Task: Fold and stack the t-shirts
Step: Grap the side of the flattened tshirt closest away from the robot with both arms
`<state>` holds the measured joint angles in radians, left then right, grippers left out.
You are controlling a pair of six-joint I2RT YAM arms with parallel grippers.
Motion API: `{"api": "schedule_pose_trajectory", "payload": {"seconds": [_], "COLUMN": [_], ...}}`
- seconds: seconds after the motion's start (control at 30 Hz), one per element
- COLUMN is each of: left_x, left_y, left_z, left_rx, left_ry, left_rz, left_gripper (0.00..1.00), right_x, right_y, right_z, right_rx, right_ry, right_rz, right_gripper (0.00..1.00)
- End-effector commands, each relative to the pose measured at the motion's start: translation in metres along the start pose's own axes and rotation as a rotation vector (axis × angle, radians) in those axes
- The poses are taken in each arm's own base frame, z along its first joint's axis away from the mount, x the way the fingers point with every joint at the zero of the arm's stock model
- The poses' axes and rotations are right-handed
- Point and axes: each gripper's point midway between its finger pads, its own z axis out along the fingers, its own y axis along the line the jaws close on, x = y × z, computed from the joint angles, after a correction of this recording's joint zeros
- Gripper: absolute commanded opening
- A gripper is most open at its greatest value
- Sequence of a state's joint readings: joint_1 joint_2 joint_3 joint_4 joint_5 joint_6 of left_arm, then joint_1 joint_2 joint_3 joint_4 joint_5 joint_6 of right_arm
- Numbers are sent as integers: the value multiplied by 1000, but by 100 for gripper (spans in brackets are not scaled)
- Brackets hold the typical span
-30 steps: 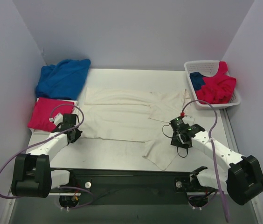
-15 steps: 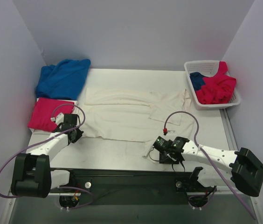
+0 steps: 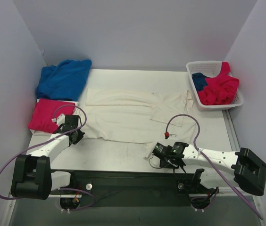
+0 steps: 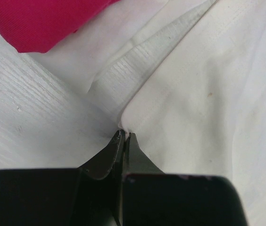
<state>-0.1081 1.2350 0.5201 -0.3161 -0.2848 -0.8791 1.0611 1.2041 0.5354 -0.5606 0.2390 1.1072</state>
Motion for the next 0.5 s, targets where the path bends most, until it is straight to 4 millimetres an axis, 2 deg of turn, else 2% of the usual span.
{"api": "schedule_pose_trajectory", "payload": {"seconds": [0.0, 0.23, 0.47], "left_x": [2, 3, 3], "left_y": [3, 3, 3], "left_z": [-2, -2, -1], "left_rx": [-10, -12, -14], "left_ry": [5, 5, 3], "left_rz": [19, 22, 26], "left_gripper": [0, 0, 0], "right_x": [25, 6, 12], "right_y": [-37, -36, -32], "right_z": [9, -8, -10], "right_rx": [116, 107, 100], "right_ry": [49, -80, -115], "right_rz": [2, -20, -47], "right_gripper": [37, 40, 37]}}
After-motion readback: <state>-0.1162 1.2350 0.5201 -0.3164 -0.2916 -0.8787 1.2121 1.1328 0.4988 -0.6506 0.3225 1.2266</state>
